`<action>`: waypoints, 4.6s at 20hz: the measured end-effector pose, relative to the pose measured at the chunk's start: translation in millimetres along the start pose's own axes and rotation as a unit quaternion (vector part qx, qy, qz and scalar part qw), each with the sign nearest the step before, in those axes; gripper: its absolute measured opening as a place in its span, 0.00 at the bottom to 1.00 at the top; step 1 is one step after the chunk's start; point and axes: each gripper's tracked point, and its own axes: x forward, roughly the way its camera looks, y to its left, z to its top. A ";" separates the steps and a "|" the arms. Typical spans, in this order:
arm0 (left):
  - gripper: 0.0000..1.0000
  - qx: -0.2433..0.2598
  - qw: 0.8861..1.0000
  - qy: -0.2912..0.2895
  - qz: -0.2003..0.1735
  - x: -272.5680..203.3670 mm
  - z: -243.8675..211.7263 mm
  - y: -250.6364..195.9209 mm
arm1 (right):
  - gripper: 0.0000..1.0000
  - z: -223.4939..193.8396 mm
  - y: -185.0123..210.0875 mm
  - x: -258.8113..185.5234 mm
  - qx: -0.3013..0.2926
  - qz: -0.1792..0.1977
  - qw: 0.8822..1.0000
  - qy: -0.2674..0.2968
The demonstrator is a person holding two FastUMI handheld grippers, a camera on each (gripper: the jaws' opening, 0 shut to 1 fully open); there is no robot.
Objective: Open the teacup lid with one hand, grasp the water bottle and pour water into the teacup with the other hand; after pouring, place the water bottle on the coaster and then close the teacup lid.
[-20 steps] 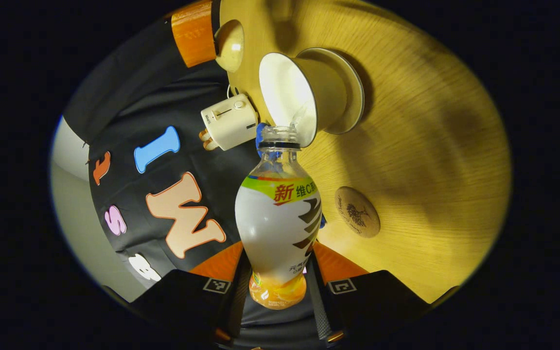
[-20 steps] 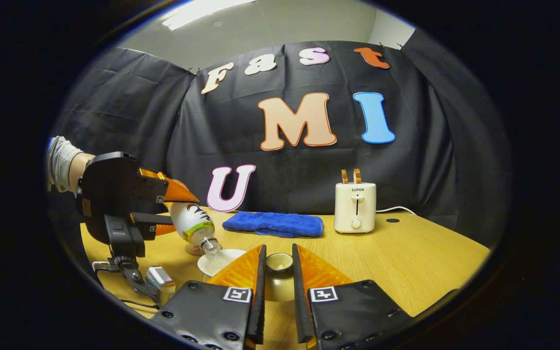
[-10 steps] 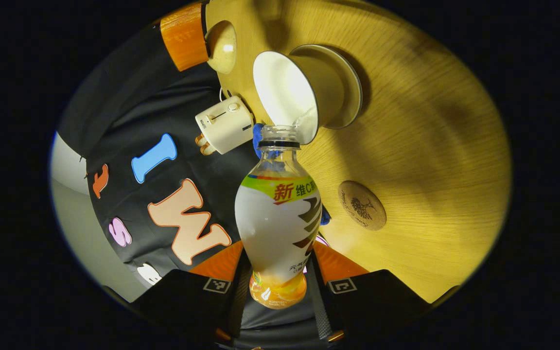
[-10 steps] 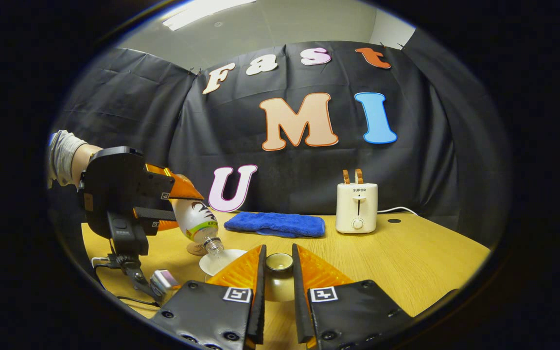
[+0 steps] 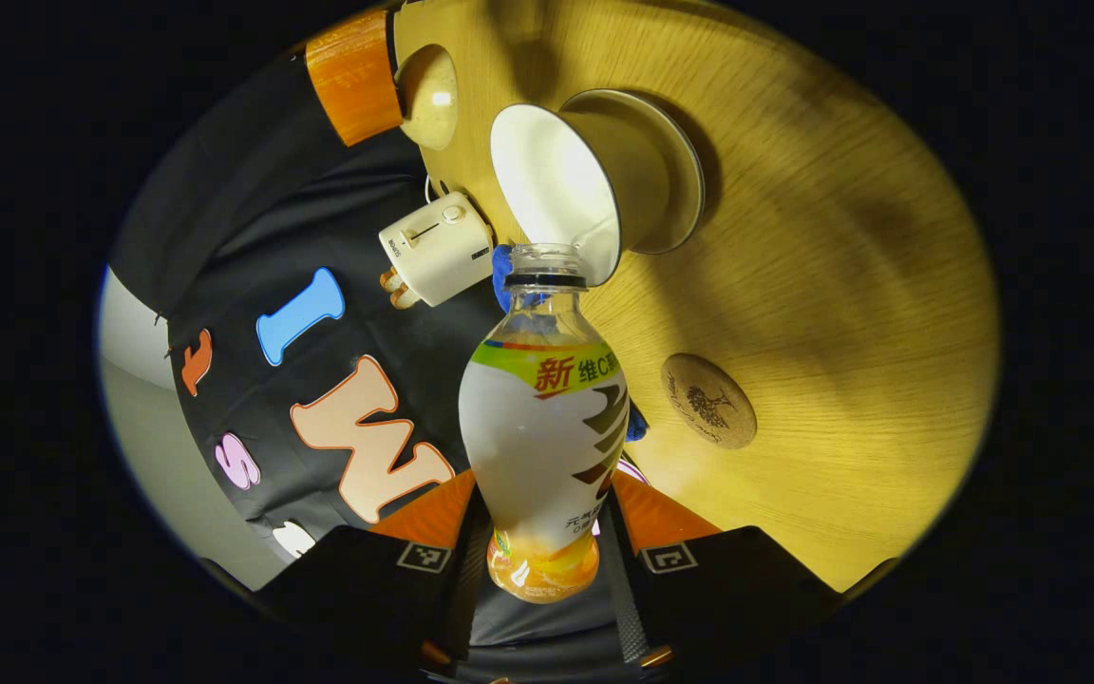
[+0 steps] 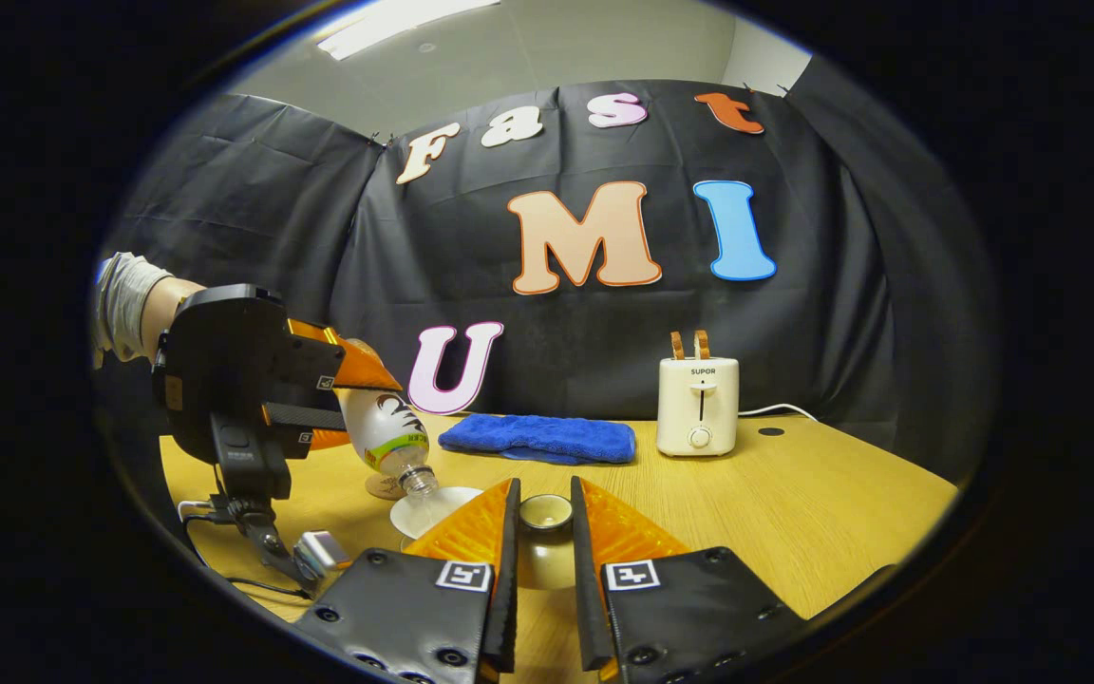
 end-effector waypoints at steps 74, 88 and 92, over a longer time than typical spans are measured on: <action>0.72 -0.874 0.477 -0.091 0.013 70.7 -15.6 -14.8 | 0.30 -0.4 -7.0 0.2 -0.002 -0.021 1.000 0.000; 0.96 -0.869 0.488 -0.080 0.024 62.1 -21.0 -22.1 | 0.30 -2.7 -7.5 3.9 0.005 -0.023 1.000 0.006; 0.96 -0.866 0.493 -0.079 0.029 49.1 -25.1 -25.4 | 0.29 -5.5 1.3 11.6 0.027 -0.011 0.999 0.016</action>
